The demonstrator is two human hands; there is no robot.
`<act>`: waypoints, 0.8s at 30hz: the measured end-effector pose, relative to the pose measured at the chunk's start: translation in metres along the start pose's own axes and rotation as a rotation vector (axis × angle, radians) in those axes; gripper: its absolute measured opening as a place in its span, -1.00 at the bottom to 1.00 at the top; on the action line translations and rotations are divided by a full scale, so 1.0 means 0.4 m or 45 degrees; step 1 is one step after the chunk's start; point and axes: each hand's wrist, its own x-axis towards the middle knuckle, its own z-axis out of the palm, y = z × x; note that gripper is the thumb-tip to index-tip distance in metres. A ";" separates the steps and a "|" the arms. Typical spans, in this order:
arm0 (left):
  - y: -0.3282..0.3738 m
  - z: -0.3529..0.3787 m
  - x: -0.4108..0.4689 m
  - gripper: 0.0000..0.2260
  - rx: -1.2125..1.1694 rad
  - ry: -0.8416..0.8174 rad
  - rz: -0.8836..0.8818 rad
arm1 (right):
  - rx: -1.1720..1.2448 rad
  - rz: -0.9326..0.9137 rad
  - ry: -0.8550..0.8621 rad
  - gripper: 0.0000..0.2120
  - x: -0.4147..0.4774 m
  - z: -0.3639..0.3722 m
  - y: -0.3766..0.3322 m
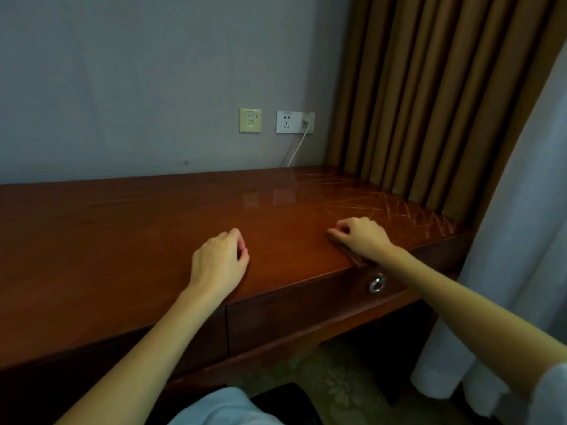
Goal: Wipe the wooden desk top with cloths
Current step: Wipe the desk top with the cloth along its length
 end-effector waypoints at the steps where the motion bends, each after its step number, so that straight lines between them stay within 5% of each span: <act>1: 0.001 0.000 0.000 -0.94 0.000 -0.003 0.000 | -0.015 0.043 0.021 -0.71 0.032 0.006 0.016; 7: 0.001 -0.003 -0.002 -0.95 -0.001 -0.001 0.002 | -0.040 0.172 0.066 -0.64 0.170 0.066 -0.109; 13: -0.002 -0.005 0.000 -0.94 -0.001 -0.006 -0.010 | 0.072 -0.276 0.002 -0.68 0.065 0.089 -0.277; 18: -0.002 -0.005 -0.001 -0.95 -0.021 -0.013 0.001 | 0.144 -0.426 -0.059 -0.67 -0.037 0.037 -0.193; 24: 0.000 -0.010 -0.001 -0.95 -0.032 -0.019 0.015 | 0.077 -0.095 0.013 -0.67 -0.036 -0.008 0.042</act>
